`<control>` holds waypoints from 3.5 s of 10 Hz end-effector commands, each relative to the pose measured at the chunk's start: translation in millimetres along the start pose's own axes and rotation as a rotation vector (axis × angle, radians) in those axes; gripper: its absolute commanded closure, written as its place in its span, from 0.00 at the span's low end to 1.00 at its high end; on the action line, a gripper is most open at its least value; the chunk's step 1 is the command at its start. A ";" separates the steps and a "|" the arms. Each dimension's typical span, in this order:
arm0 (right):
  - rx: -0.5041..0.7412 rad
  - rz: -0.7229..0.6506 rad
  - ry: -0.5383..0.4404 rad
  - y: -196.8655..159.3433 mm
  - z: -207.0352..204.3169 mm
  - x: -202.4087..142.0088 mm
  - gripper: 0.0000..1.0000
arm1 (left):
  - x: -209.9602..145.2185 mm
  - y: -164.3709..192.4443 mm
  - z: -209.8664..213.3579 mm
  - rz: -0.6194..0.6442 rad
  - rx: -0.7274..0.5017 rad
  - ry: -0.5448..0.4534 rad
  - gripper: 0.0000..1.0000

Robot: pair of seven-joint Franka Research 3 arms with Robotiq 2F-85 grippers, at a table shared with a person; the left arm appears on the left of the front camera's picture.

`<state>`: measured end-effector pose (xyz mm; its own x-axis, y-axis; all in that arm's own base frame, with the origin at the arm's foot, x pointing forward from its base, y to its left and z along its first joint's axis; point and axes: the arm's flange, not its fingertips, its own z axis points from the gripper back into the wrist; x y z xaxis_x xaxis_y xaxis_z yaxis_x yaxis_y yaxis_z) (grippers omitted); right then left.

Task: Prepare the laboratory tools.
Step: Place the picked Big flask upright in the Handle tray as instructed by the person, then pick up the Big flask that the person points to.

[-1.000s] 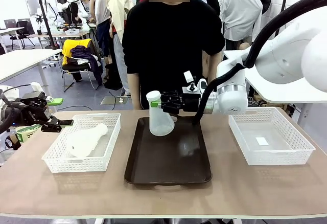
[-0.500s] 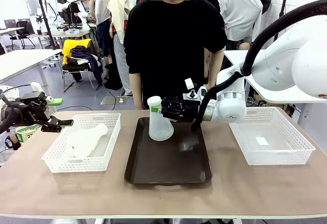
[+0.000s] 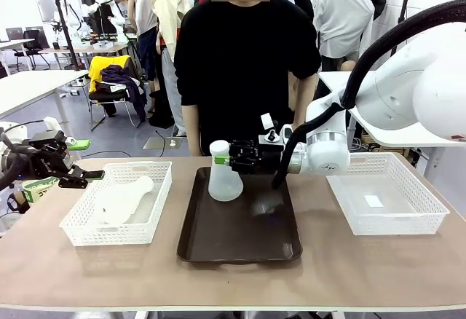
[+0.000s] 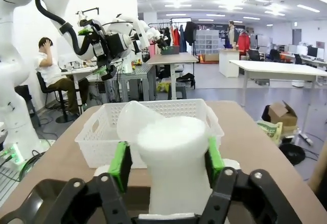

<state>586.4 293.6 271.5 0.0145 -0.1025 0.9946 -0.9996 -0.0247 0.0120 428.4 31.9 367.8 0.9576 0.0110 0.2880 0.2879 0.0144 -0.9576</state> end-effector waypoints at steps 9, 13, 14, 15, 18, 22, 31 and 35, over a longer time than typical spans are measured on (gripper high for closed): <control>-0.077 0.020 0.098 -0.9 8.5 28.3 0.00 | 1.0 -2.6 0.4 -0.012 -0.014 -0.012 0.00; -0.077 0.020 0.098 -0.9 8.5 28.3 0.00 | 1.0 -2.6 0.4 -0.012 -0.014 -0.012 0.00; -0.077 0.020 0.098 -0.9 8.5 28.3 0.00 | 1.0 -2.6 0.4 -0.012 -0.014 -0.012 0.00; -0.077 0.020 0.098 -0.9 8.5 28.3 0.00 | 1.0 -2.6 0.4 -0.012 -0.014 -0.012 0.00; -0.077 0.020 0.098 -0.9 8.5 28.3 0.00 | 1.0 -2.6 0.4 -0.012 -0.014 -0.012 0.00; -0.184 -0.012 0.296 -4.3 40.6 63.8 0.00 | 1.0 -2.6 0.4 -0.012 -0.014 -0.012 0.00; -0.652 -0.184 0.684 43.0 222.2 148.9 0.00 | 1.0 -2.6 0.4 -0.012 -0.014 -0.012 0.00; -0.805 -0.256 0.589 70.5 275.1 138.0 0.00 | 1.0 -2.6 0.4 -0.012 -0.014 -0.012 0.00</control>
<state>532.4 0.1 383.8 0.4262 0.3704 0.8253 -0.7131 0.6989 0.0546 428.3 32.7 367.9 0.9575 0.0127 0.2880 0.2878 0.0145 -0.9576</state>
